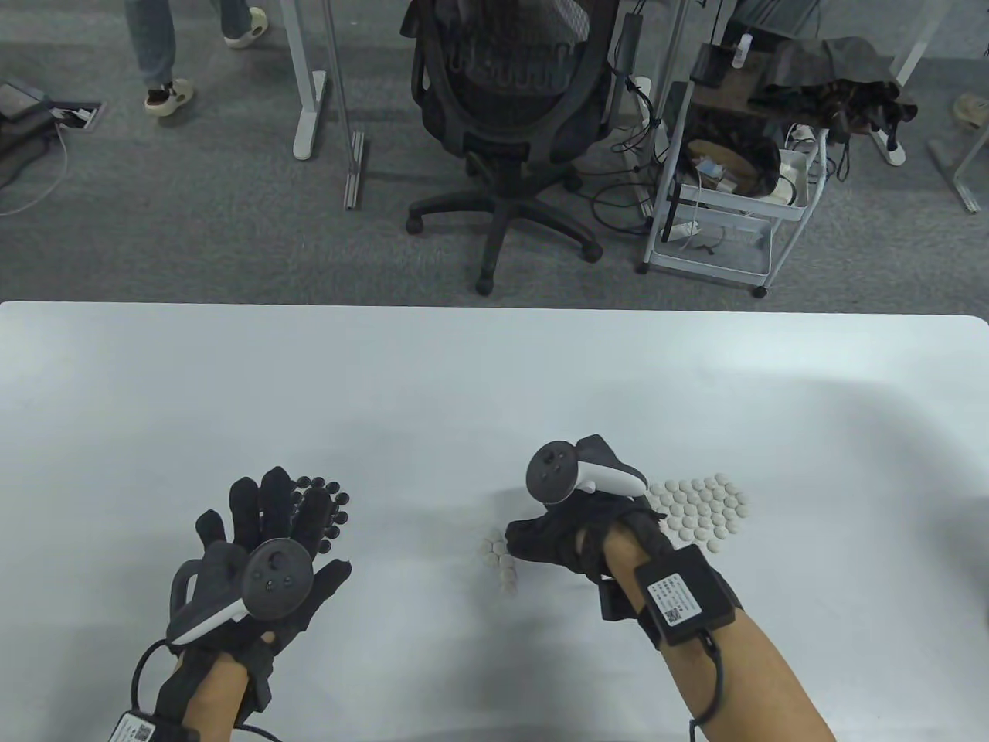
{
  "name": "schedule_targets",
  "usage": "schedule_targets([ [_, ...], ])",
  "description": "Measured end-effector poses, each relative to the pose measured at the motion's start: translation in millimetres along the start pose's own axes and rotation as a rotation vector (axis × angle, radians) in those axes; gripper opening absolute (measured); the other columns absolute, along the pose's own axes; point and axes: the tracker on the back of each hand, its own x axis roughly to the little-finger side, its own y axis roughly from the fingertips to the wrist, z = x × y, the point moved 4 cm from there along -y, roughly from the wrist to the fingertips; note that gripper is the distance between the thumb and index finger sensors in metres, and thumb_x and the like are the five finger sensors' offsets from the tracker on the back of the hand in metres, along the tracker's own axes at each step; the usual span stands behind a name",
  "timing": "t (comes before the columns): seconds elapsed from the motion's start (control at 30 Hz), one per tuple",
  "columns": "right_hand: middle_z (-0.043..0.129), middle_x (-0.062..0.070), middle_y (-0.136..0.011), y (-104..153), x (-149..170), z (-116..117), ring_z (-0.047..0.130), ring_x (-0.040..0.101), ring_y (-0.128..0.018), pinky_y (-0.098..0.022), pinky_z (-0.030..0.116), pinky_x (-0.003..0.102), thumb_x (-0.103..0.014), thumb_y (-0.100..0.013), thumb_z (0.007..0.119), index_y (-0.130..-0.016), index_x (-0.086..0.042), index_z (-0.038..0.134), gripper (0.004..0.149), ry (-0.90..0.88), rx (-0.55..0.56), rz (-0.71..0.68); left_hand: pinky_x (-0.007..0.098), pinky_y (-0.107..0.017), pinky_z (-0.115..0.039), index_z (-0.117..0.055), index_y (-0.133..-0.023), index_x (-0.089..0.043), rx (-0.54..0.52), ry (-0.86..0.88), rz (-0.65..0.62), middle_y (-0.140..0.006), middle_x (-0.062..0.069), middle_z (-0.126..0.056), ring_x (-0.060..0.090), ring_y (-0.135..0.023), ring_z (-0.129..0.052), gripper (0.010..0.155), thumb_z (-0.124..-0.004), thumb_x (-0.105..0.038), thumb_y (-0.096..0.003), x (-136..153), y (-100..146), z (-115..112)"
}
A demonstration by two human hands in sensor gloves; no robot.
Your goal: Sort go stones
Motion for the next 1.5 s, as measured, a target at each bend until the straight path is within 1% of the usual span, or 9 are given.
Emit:
schedule_targets([
  [0.17, -0.005, 0.025, -0.108, -30.6, -2.3, 5.2, -0.013, 0.056, -0.086, -0.056, 0.007, 0.082, -0.052, -0.055, 0.052, -0.112, -0.024, 0.05, 0.063, -0.04, -0.036, 0.025, 0.085, -0.054, -0.002, -0.015, -0.119, -0.011, -0.009, 0.01, 0.002, -0.112, 0.036, 0.013, 0.063, -0.093, 0.013, 0.076, -0.049, -0.05, -0.0637, 2.1, 1.1, 2.1],
  [0.27, -0.005, 0.025, -0.107, -38.8, 1.7, 6.8, -0.013, 0.056, -0.086, -0.055, 0.007, 0.082, -0.052, -0.055, 0.05, -0.111, -0.027, 0.047, 0.062, -0.058, -0.053, 0.03, 0.085, -0.054, -0.001, -0.015, -0.119, -0.012, -0.012, 0.016, -0.001, -0.112, 0.036, 0.014, 0.063, -0.093, 0.014, 0.076, -0.049, -0.051, -0.0638, 2.9, 1.6, 3.3],
  [0.33, -0.006, 0.025, -0.107, -41.2, 8.8, -2.1, -0.014, 0.055, -0.086, -0.055, 0.006, 0.082, -0.053, -0.055, 0.05, -0.112, -0.025, 0.046, 0.064, -0.086, -0.023, 0.059, 0.085, -0.055, -0.001, -0.015, -0.119, -0.012, -0.015, 0.018, -0.002, -0.112, 0.036, 0.013, 0.062, -0.093, 0.013, 0.076, -0.049, -0.051, -0.0636, 3.3, 1.6, 3.7],
  [0.43, -0.006, 0.024, -0.107, -43.7, 37.8, -26.5, -0.014, 0.055, -0.087, -0.056, 0.005, 0.082, -0.053, -0.054, 0.049, -0.112, -0.025, 0.046, 0.064, -0.121, 0.02, 0.159, 0.085, -0.054, -0.001, -0.015, -0.119, -0.012, -0.004, 0.016, -0.001, -0.112, 0.036, 0.013, 0.063, -0.093, 0.013, 0.076, -0.049, -0.05, -0.0637, 3.8, 0.0, 1.6],
  [0.57, -0.007, 0.024, -0.108, -33.4, 95.5, -56.6, -0.015, 0.054, -0.087, -0.055, 0.004, 0.082, -0.053, -0.054, 0.049, -0.111, -0.022, 0.05, 0.065, -0.205, 0.065, 0.343, 0.085, -0.054, -0.001, -0.015, -0.119, -0.012, 0.022, 0.007, 0.014, -0.112, 0.036, 0.013, 0.063, -0.093, 0.013, 0.076, -0.049, -0.05, -0.0637, 6.9, -4.2, -3.8],
  [0.63, -0.008, 0.024, -0.107, -24.6, 123.9, -61.1, -0.015, 0.055, -0.087, -0.055, 0.005, 0.082, -0.054, -0.054, 0.047, -0.112, -0.024, 0.046, 0.065, -0.267, 0.099, 0.408, 0.085, -0.054, -0.001, -0.015, -0.119, -0.012, 0.031, 0.01, 0.021, -0.112, 0.036, 0.014, 0.062, -0.092, 0.014, 0.076, -0.049, -0.05, -0.0637, 8.7, -4.8, -4.0],
  [0.8, -0.008, 0.024, -0.107, -3.6, 164.8, -68.2, -0.015, 0.056, -0.087, -0.055, 0.004, 0.082, -0.055, -0.053, 0.046, -0.112, -0.022, 0.048, 0.067, -0.328, 0.134, 0.525, 0.085, -0.054, -0.001, -0.014, -0.119, -0.012, 0.006, 0.016, 0.023, -0.112, 0.036, 0.014, 0.062, -0.092, 0.014, 0.076, -0.05, -0.05, -0.0637, 10.3, -3.0, 1.1],
  [1.17, -0.007, 0.026, -0.108, 22.4, 201.5, -61.9, -0.014, 0.057, -0.087, -0.055, 0.005, 0.083, -0.055, -0.054, 0.045, -0.112, -0.02, 0.047, 0.068, -0.375, 0.156, 0.585, 0.085, -0.054, -0.001, -0.015, -0.119, -0.012, 0.021, -0.005, 0.018, -0.112, 0.036, 0.014, 0.062, -0.093, 0.014, 0.076, -0.05, -0.05, -0.0638, 7.2, -5.2, -1.8],
  [1.5, -0.004, 0.026, -0.108, 39.1, 214.4, -53.2, -0.013, 0.057, -0.087, -0.055, 0.006, 0.083, -0.055, -0.054, 0.047, -0.112, -0.017, 0.05, 0.069, -0.407, 0.133, 0.611, 0.085, -0.054, -0.001, -0.014, -0.119, -0.012, 0.026, -0.011, 0.013, -0.112, 0.036, 0.014, 0.062, -0.092, 0.014, 0.076, -0.049, -0.051, -0.0638, 4.2, -4.9, -2.5],
])
